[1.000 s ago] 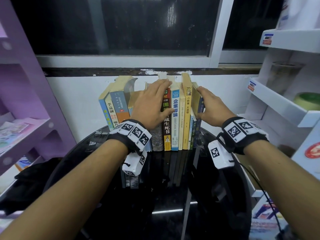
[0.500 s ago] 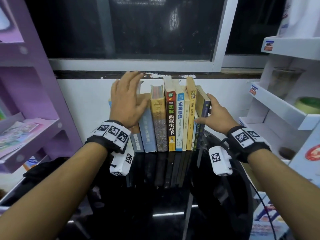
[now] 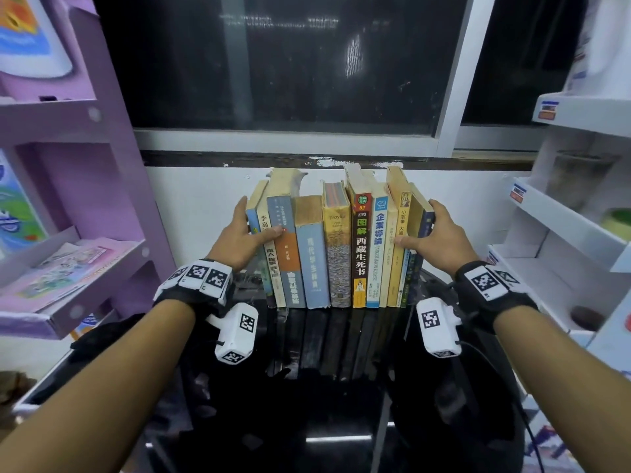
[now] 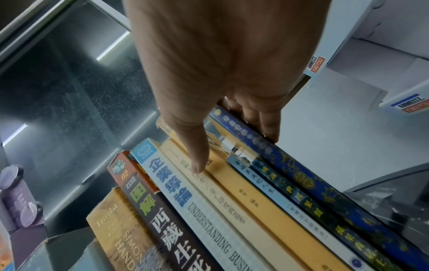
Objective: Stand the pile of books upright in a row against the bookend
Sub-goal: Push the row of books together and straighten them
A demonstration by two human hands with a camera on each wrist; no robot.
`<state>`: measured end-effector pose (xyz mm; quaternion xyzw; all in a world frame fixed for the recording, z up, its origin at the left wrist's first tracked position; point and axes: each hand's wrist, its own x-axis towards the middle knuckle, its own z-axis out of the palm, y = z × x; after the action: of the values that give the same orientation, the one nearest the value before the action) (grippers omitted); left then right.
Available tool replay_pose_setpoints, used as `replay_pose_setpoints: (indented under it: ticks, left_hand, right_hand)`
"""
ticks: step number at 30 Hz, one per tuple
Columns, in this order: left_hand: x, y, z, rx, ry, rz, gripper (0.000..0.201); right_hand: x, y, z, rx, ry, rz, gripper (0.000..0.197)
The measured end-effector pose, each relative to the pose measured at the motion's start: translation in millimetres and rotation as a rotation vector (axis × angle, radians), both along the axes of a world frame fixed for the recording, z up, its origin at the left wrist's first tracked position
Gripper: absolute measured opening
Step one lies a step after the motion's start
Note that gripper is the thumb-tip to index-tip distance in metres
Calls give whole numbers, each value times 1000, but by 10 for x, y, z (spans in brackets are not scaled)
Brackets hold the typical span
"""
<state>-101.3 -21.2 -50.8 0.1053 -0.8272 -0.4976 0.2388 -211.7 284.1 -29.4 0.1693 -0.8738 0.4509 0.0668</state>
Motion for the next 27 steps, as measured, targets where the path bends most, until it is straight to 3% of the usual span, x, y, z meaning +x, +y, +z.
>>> replay_pose_setpoints:
  ticks: [2, 12, 21, 27]
  left_hand:
    - [-6, 22, -5, -26, -1, 18, 68]
    - [-48, 194, 22, -162, -7, 55, 54]
    - [-66, 361, 133, -327, -83, 46, 54]
    - [-62, 343, 101, -363, -89, 51, 57]
  right_hand:
    - [5, -14, -8, 8, 2, -10, 75]
    - [-26, 0, -3, 32, 16, -3, 71]
    - [-86, 131, -1, 38, 34, 6, 59]
    - [-46, 79, -3, 17, 25, -3, 66]
